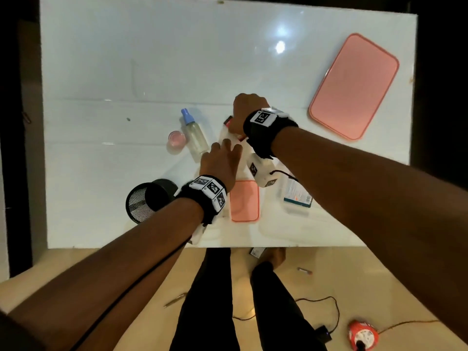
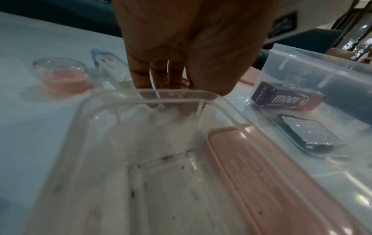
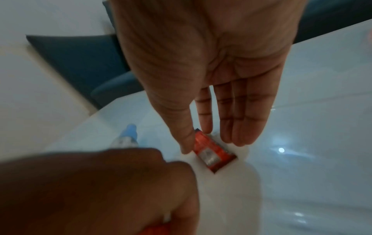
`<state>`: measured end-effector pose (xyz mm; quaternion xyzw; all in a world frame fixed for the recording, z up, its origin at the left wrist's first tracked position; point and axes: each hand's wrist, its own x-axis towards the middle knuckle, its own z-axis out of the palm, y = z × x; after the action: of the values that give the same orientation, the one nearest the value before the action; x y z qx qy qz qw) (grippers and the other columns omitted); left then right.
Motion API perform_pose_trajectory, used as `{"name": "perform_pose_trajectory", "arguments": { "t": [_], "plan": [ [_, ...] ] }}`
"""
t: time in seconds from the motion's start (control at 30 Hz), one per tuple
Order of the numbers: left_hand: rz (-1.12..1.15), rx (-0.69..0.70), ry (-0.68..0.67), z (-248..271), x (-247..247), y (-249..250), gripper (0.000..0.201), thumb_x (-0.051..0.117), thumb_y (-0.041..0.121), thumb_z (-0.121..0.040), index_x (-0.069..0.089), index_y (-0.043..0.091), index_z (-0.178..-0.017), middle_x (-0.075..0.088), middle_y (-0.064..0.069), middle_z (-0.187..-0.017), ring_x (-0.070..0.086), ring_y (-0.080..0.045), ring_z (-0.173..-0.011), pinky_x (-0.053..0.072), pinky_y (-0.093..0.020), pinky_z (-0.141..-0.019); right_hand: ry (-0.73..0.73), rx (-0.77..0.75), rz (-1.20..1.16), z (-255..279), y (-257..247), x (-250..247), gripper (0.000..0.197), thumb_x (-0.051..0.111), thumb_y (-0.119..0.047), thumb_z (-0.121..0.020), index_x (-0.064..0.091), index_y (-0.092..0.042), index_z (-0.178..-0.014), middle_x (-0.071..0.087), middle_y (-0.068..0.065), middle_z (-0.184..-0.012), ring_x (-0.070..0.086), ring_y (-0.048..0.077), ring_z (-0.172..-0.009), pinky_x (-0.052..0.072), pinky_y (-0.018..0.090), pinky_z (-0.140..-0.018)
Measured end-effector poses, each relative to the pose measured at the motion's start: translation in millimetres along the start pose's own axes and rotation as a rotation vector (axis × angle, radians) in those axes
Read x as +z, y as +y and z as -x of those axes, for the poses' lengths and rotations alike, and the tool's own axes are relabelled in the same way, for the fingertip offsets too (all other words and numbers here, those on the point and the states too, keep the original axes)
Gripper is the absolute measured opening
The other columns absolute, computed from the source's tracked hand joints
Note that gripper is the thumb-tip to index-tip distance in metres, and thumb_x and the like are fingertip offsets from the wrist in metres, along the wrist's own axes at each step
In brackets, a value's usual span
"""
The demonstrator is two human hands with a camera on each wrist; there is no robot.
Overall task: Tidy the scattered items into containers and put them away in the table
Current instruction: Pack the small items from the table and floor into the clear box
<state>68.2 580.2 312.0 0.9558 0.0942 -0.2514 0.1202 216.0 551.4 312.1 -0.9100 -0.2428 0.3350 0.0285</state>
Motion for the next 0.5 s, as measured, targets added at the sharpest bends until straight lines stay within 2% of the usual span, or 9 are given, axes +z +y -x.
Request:
{"name": "perform_pose_trajectory", "arguments": {
  "t": [0.07, 0.13, 0.2, 0.27, 0.33, 0.4, 0.5],
  "plan": [
    [0.022, -0.045, -0.026, 5, -2, 0, 0.039, 0.048, 0.010, -0.088, 0.040, 0.015, -0.126, 0.046, -0.013, -0.115, 0.051, -0.032, -0.098, 0.036, -0.038, -0.064, 0.000, -0.010, 0.004, -4, 2, 9, 0.019, 0.065, -0.029, -0.083, 0.052, -0.016, -0.084, 0.053, 0.003, -0.078, 0.055, 0.026, -0.073, 0.039, 0.028, -0.060],
    [0.077, -0.069, -0.044, 10, -8, -3, 0.039, 0.050, 0.008, -0.086, 0.042, 0.015, -0.123, 0.047, -0.013, -0.113, 0.055, -0.032, -0.095, 0.040, -0.038, -0.064, -0.013, 0.011, -0.034, -7, 2, 13, 0.019, 0.069, -0.028, -0.080, 0.056, -0.015, -0.085, 0.060, 0.003, -0.081, 0.059, 0.025, -0.073, 0.046, 0.029, -0.060],
    [0.170, -0.078, -0.018, 18, -15, -10, 0.035, 0.052, 0.005, -0.083, 0.049, 0.016, -0.116, 0.048, -0.011, -0.111, 0.057, -0.031, -0.092, 0.047, -0.038, -0.067, -0.044, 0.045, -0.080, -10, 0, 15, 0.020, 0.070, -0.029, -0.078, 0.062, -0.014, -0.089, 0.068, 0.004, -0.085, 0.066, 0.025, -0.075, 0.055, 0.030, -0.066],
    [0.281, -0.098, 0.043, 25, -20, -18, 0.029, 0.052, 0.004, -0.084, 0.057, 0.018, -0.109, 0.051, -0.007, -0.110, 0.057, -0.030, -0.092, 0.049, -0.038, -0.069, -0.037, 0.065, -0.120, -7, -2, 14, 0.016, 0.067, -0.026, -0.081, 0.064, -0.013, -0.090, 0.070, 0.006, -0.085, 0.067, 0.024, -0.075, 0.054, 0.028, -0.063],
    [0.381, -0.140, 0.124, 29, -24, -28, 0.025, 0.054, 0.008, -0.088, 0.062, 0.020, -0.109, 0.057, -0.003, -0.110, 0.059, -0.027, -0.096, 0.050, -0.038, -0.073, 0.009, 0.076, -0.196, 1, -1, 8, 0.015, 0.065, -0.023, -0.081, 0.066, -0.011, -0.090, 0.071, 0.006, -0.083, 0.067, 0.023, -0.073, 0.053, 0.028, -0.060],
    [0.502, -0.171, 0.200, 31, -29, -37, 0.023, 0.054, 0.016, -0.092, 0.066, 0.019, -0.112, 0.063, -0.001, -0.111, 0.060, -0.024, -0.101, 0.050, -0.037, -0.081, 0.079, 0.062, -0.348, 19, 2, -3, 0.015, 0.068, -0.023, -0.080, 0.071, -0.012, -0.089, 0.071, 0.003, -0.078, 0.067, 0.017, -0.073, 0.056, 0.031, -0.071],
    [0.637, -0.163, 0.278, 35, -38, -38, 0.025, 0.054, 0.026, -0.094, 0.068, 0.018, -0.113, 0.066, 0.000, -0.109, 0.059, -0.018, -0.104, 0.040, -0.021, -0.081, 0.260, 0.079, -0.636, 64, 17, -17, 0.006, 0.073, -0.024, -0.075, 0.073, -0.021, -0.080, 0.065, -0.011, -0.063, 0.063, 0.005, -0.065, 0.050, 0.025, -0.070]
  ]
}}
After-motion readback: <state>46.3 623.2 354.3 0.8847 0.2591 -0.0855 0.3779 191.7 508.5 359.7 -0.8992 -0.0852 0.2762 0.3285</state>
